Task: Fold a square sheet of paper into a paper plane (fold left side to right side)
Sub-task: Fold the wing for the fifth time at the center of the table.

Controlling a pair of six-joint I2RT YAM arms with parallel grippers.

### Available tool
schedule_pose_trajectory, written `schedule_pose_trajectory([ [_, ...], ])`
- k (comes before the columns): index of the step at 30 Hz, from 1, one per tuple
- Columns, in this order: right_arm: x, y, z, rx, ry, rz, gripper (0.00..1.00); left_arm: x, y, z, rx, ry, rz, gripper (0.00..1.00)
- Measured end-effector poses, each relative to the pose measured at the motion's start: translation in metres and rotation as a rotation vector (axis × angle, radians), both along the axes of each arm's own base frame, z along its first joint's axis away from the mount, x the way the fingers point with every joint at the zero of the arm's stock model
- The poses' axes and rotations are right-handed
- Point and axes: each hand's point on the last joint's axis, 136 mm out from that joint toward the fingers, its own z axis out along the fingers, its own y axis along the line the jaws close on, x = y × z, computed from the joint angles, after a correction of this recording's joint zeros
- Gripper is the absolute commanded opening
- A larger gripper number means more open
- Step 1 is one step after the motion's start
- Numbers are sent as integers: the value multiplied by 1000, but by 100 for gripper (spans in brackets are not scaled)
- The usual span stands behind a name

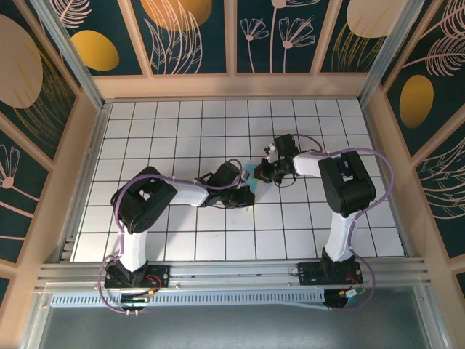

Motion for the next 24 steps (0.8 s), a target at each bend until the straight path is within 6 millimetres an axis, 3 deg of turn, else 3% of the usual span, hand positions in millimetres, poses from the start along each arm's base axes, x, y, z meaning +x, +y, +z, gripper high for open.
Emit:
schedule_pose_trajectory([
  [12, 0, 0, 0, 0, 1, 0, 0, -4, 4, -1, -8, -19, -13, 0],
  [24, 0, 0, -1, -1, 4, 4, 0, -27, 6, -1, -19, -24, -31, 0],
])
